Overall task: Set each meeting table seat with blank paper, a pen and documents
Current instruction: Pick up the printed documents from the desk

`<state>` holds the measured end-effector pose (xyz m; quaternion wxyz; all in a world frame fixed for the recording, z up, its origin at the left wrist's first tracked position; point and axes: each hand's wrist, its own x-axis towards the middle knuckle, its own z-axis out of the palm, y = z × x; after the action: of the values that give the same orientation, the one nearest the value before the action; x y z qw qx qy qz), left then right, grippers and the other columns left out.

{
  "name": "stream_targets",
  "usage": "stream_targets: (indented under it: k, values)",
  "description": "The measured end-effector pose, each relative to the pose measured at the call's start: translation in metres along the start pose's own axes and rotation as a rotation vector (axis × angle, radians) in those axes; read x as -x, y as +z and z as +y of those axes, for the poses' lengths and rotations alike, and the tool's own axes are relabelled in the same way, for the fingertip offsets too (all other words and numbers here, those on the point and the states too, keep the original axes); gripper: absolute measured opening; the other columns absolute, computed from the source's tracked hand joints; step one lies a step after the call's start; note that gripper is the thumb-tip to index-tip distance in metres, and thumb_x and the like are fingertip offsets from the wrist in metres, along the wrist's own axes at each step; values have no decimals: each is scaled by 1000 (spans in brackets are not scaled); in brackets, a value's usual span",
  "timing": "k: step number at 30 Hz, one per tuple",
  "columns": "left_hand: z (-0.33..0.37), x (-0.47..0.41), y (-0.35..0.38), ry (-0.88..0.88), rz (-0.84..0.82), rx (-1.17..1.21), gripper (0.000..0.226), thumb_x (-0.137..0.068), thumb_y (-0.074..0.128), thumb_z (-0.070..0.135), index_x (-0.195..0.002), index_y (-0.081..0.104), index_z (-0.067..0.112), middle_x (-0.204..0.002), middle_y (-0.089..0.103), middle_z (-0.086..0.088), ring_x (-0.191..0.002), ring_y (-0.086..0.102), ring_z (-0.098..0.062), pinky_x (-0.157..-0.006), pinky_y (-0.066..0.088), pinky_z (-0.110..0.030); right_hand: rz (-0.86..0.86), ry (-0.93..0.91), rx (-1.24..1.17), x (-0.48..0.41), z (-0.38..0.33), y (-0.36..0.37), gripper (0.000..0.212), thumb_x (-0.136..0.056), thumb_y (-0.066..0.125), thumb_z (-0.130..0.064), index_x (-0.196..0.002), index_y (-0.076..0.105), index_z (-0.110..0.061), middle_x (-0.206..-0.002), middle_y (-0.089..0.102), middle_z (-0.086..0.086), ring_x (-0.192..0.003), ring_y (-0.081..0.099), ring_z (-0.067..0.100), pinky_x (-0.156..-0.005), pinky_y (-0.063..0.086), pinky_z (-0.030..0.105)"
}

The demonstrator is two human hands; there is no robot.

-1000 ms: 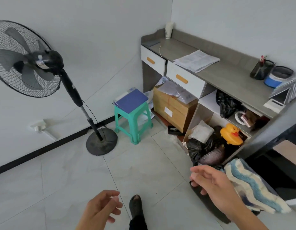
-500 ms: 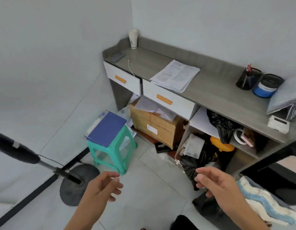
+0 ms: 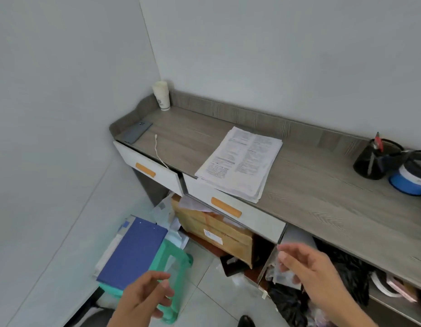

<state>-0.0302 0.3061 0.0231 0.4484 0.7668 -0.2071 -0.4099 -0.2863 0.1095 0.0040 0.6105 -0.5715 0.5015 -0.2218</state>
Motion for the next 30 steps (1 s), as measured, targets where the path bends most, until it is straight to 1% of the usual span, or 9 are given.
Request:
stream_targets:
  k: [5, 11, 15, 18, 20, 23, 25, 28, 30]
  values:
    - [41, -61, 8, 60, -19, -15, 13, -93, 55, 2, -96, 67, 6, -78, 74, -15, -64, 68, -20, -56, 53, -31, -29, -44, 39, -65, -42, 2, 11, -90, 66, -14, -97, 70, -21, -83, 76, 6, -76, 69, 17, -61, 49, 30]
    - [72, -150, 19, 60, -104, -84, 11, -93, 56, 7, -95, 67, 10, -78, 74, -12, -69, 66, -21, -60, 53, -32, 113, 5, 59, -124, -51, 1, 9, -90, 67, -15, -95, 70, -20, -82, 75, 2, -80, 69, 20, -65, 51, 28]
    - [100, -225, 29, 226, -101, -234, 10, -92, 61, 17, -91, 68, 25, -83, 72, -5, -81, 66, -19, -70, 54, -32, 285, 20, 83, -167, -64, 5, 24, -90, 67, -14, -113, 65, -18, -110, 69, -1, -99, 65, 14, -80, 50, 24]
    - [124, -285, 46, 388, -158, -412, 12, -93, 58, 26, -104, 62, 28, -105, 63, 10, -98, 60, -9, -81, 50, -25, 363, 70, 31, -203, -81, 7, 51, -92, 65, -21, -139, 48, -18, -136, 55, -1, -123, 54, 18, -106, 44, 40]
    - [138, -320, 61, 526, -223, -528, 21, -95, 55, 28, -115, 59, 26, -120, 53, 9, -112, 52, -10, -94, 43, -25, 396, 128, -64, -226, -91, 11, 60, -93, 63, -24, -147, 38, -19, -147, 44, -2, -134, 45, 20, -112, 37, 43]
    - [147, -361, 83, 648, -322, -736, 37, -97, 48, 34, -133, 50, 26, -147, 35, 2, -134, 32, -15, -111, 29, -27, 406, 270, -248, -255, -98, 20, 70, -92, 65, -27, -152, 29, -19, -152, 39, 3, -136, 42, 23, -104, 40, 41]
    - [144, -375, 90, 651, -402, -936, 43, -99, 41, 36, -141, 40, 27, -158, 19, -3, -143, 18, -19, -115, 21, -29, 408, 345, -404, -270, -95, 24, 75, -89, 68, -25, -152, 27, -21, -145, 49, 6, -128, 50, 23, -97, 50, 49]
    - [130, -386, 90, 772, -441, -1110, 49, -95, 38, 38, -142, 43, 25, -160, 18, -13, -146, 18, -31, -116, 29, -42, 387, 397, -500, -287, -96, 25, 66, -92, 65, -23, -149, 32, -21, -122, 67, 8, -112, 63, 24, -86, 56, 48]
    - [128, -390, 88, 782, -460, -1133, 51, -93, 39, 39, -142, 44, 25, -159, 20, -14, -145, 20, -32, -114, 31, -44, 328, 413, -507, -296, -101, 26, 49, -93, 63, -23, -138, 48, -11, -107, 75, 10, -96, 71, 25, -81, 57, 42]
